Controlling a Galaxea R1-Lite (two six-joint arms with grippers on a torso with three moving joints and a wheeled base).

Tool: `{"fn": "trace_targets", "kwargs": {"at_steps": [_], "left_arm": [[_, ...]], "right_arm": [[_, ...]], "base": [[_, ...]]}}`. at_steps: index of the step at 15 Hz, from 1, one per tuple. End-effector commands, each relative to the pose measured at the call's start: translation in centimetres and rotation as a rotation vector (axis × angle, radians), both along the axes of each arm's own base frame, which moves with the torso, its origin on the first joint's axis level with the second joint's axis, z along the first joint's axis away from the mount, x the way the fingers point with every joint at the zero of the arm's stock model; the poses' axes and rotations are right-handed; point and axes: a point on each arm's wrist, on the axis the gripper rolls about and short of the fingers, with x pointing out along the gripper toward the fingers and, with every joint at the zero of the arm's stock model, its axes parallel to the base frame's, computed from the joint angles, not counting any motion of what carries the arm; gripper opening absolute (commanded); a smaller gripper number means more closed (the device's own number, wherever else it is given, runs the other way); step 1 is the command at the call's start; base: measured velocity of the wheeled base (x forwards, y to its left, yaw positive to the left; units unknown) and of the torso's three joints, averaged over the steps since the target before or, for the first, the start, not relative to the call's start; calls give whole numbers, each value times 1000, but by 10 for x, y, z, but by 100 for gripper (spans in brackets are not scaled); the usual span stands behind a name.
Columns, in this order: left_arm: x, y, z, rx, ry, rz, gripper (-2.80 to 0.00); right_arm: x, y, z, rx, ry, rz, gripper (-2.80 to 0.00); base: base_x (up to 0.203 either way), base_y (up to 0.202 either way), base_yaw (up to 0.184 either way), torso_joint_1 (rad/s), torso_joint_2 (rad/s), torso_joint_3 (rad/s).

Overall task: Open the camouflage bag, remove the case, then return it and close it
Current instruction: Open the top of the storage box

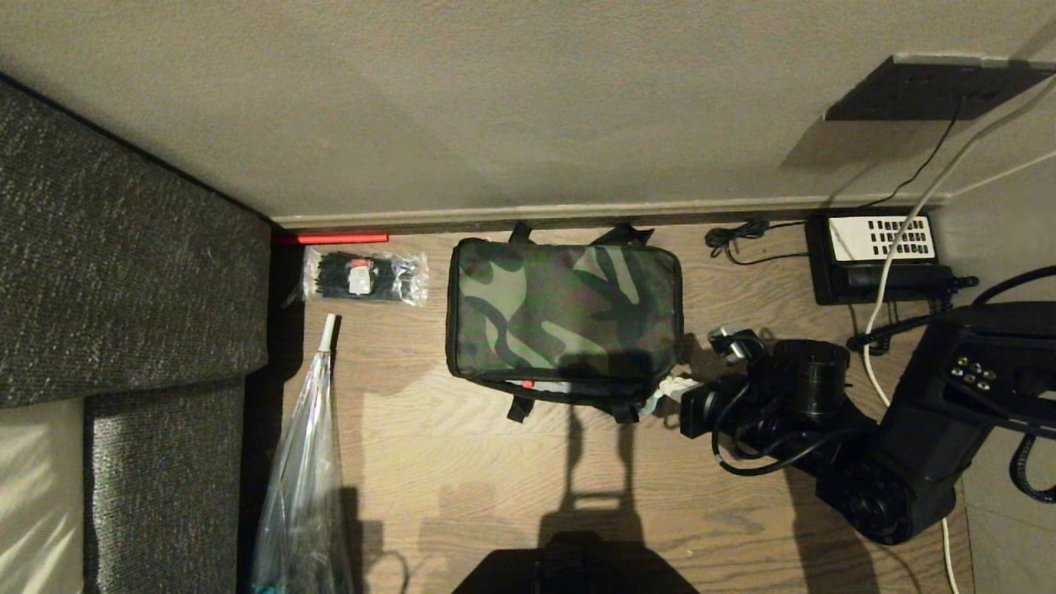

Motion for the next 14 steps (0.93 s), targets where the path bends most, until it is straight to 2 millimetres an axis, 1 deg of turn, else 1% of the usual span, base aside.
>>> {"fn": "trace_targets", "kwargs": {"at_steps": [1, 6, 9, 14], "left_arm": [[0, 0, -1, 0, 2, 1, -280], [0, 0, -1, 0, 1, 1, -280], [0, 0, -1, 0, 1, 1, -280], [0, 0, -1, 0, 1, 1, -280]], "right_arm": [[-3, -2, 0, -3, 5, -3, -280], [-10, -15, 1, -21, 16, -28, -280], [-9, -24, 3, -23, 14, -49, -280], [-8, -30, 3, -46, -1, -60, -280]], "base": [[0, 0, 0, 0, 0, 0], [0, 0, 0, 0, 0, 0], [0, 0, 0, 0, 0, 0], [0, 0, 0, 0, 0, 0]]}}
